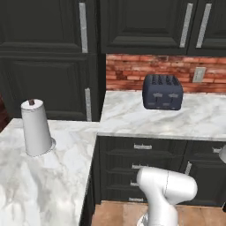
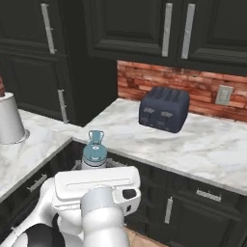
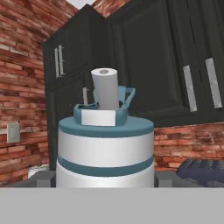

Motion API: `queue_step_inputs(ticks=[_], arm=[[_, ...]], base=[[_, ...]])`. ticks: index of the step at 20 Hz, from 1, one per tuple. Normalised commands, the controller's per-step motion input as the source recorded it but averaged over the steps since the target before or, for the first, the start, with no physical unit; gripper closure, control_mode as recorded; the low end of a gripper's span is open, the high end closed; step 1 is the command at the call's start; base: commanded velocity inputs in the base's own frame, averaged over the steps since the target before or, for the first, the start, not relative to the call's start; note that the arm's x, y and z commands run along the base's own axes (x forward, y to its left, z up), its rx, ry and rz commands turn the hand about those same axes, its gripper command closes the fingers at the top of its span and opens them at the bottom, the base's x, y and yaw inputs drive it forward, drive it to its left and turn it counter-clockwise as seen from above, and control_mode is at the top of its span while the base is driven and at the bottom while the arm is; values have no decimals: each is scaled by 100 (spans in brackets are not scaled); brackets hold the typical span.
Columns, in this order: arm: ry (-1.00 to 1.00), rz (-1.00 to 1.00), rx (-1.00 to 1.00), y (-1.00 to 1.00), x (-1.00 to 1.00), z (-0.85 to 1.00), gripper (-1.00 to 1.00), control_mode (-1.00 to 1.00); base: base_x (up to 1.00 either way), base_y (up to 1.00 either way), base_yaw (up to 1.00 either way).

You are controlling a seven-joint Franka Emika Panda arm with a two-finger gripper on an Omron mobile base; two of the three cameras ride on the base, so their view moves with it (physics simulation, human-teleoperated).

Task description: Move the drinks to the dining counter.

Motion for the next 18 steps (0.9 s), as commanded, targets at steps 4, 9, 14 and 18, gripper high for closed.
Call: queue_step_inputs(ticks=[4, 9, 14, 18], arm=[[0, 0, 0, 0, 0, 0, 100, 100], [0, 0, 0, 0, 0, 0, 100, 100], [0, 0, 0, 0, 0, 0, 100, 100], [0, 0, 0, 0, 0, 0, 100, 100]], base=[[-100, 41, 0], [-100, 1, 0], [-100, 0, 0], [-100, 0, 0]])
